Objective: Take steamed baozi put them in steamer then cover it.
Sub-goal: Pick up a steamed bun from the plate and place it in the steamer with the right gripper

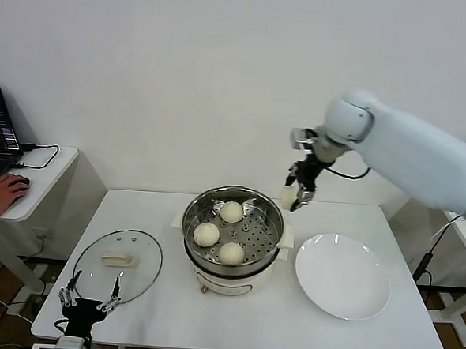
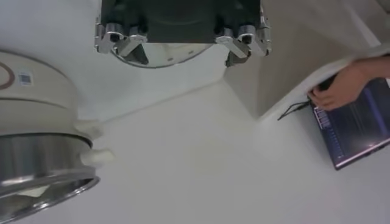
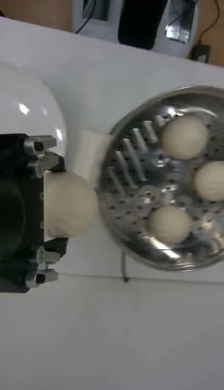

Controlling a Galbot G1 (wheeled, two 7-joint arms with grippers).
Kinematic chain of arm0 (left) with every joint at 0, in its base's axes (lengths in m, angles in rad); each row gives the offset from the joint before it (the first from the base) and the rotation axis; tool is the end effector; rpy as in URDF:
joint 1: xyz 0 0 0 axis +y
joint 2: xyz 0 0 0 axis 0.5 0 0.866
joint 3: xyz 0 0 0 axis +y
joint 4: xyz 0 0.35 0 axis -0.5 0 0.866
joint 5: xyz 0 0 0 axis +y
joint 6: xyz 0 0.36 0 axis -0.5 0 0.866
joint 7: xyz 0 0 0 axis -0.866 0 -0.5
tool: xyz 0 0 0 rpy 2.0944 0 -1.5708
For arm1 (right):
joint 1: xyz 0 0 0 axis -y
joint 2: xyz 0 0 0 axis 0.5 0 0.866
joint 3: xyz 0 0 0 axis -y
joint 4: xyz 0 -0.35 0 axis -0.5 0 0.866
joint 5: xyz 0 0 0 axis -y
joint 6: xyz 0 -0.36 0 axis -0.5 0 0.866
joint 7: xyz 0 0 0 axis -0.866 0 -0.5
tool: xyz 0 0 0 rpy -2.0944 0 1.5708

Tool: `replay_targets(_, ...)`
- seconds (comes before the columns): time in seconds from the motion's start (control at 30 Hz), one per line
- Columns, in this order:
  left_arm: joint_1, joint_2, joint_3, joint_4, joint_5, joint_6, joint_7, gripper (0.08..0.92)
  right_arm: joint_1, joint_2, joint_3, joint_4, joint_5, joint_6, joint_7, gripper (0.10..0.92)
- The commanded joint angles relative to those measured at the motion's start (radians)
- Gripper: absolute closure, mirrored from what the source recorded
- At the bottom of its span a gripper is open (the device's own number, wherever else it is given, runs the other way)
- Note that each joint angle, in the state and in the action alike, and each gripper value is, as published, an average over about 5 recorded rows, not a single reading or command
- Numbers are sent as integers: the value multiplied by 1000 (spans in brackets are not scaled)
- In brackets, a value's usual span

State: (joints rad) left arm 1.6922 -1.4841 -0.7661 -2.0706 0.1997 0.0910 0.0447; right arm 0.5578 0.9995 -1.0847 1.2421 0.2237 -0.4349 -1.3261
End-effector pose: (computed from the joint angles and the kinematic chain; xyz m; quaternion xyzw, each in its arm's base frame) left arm 0.1427 0.0910 -0.3204 0.0586 -0.9716 -0.1936 0.1228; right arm 0.5764 0.0343 0.0069 0.5592 -0.5208 0.5345 0.3610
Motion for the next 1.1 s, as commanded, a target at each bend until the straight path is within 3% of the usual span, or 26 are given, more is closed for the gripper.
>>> replay_targets(0.03,1,3,-1,-9,1,0,-2,177,43,169,-140,-34,50,-28,4,372)
replay_targets(0.8,-6,10,4,17,-18,-7,-11,177,-182,246,-47,-227,-104,-24,77,372)
replay_targets(1.1,-9,5,16,28,-17,-7,-10,177,-199,247,-27,-233,-108,-27,90,366)
